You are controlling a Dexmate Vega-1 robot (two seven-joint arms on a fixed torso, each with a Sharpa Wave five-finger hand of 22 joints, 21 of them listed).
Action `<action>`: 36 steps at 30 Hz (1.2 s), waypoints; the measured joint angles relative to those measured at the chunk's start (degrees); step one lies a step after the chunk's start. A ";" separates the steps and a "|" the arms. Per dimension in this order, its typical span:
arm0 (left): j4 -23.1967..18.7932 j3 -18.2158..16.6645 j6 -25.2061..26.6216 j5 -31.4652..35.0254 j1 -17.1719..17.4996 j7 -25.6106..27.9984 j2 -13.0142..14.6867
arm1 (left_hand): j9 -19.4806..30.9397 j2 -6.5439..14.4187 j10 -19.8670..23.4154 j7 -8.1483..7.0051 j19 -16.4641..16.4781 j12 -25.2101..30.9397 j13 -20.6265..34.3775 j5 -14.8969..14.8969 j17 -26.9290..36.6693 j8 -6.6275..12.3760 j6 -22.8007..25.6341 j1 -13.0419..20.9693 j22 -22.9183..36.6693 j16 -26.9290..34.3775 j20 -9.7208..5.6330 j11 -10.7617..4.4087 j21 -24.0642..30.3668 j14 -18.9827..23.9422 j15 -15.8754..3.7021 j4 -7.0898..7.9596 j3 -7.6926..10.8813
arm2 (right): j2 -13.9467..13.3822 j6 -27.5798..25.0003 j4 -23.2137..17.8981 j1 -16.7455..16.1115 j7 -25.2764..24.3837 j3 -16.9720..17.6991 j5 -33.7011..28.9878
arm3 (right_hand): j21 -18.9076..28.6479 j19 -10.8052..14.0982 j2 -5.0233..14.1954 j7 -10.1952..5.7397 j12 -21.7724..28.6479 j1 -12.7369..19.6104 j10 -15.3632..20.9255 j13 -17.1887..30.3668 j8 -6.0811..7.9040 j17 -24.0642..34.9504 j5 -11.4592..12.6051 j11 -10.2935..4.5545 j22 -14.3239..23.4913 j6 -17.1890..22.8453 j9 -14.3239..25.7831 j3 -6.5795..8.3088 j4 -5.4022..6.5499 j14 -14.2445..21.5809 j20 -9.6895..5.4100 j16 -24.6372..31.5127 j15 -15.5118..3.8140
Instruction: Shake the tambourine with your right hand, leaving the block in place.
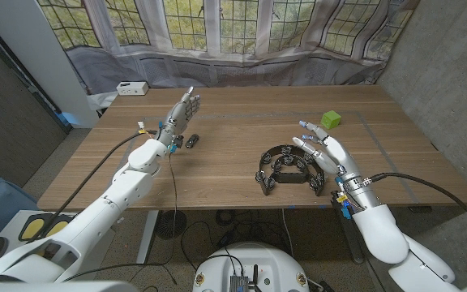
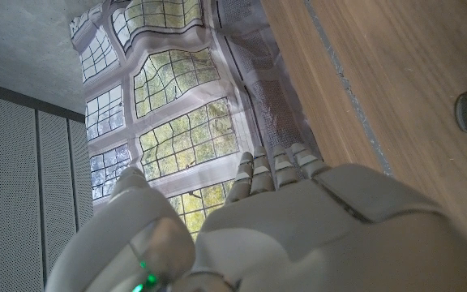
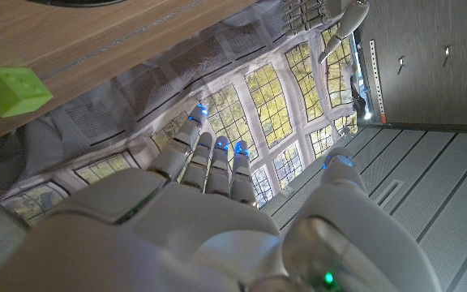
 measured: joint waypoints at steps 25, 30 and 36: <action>2.42 0.38 -2.33 -1.18 -1.12 -3.41 -1.33 | 0.00 0.31 1.74 -0.08 1.43 0.00 0.00 0.01 0.00 0.00 1.94 0.31 0.00 0.00 0.16 0.31 0.33 1.75 0.32 -0.48 0.00 | -1.45 -13.93 -6.62 -4.21 -7.95 -3.72 -14.41 | -1.95 -8.18 -0.69 -1.73 -1.14 1.13 -1.11 0.30 -1.46 -0.08 0.00 -0.82 0.00 -0.73 0.00 0.47 -0.02 -4.06 -1.27 -2.39 -0.54; 2.42 0.38 -2.65 -1.31 -0.95 -3.70 -1.34 | 0.00 0.31 2.04 -0.08 1.43 0.00 0.00 0.01 0.00 0.00 1.94 0.31 0.00 0.00 0.16 0.61 0.33 2.04 0.00 -0.48 0.00 | -2.15 -17.59 -7.69 -4.71 -8.98 -4.95 -18.37 | -1.95 -8.18 -0.45 -1.74 -1.78 1.98 -2.39 0.29 -1.56 -0.29 0.00 -1.27 0.00 -1.36 0.00 0.65 -0.19 -4.68 -1.27 -2.41 -0.96; 2.18 0.35 -2.92 -1.50 -0.73 -4.07 -1.14 | 0.00 0.30 2.04 -0.08 1.72 0.00 0.00 0.01 -0.09 0.00 1.93 0.31 0.00 0.00 -0.14 0.61 0.33 2.04 0.00 -0.48 0.00 | -3.14 -22.41 -9.21 -5.07 -9.46 -6.50 -22.97 | -1.44 -6.80 -0.99 -2.10 -2.20 3.85 -4.37 0.15 -1.78 -0.56 0.00 -1.61 0.00 -2.53 0.00 1.26 -0.81 -5.17 -2.20 -3.06 -1.45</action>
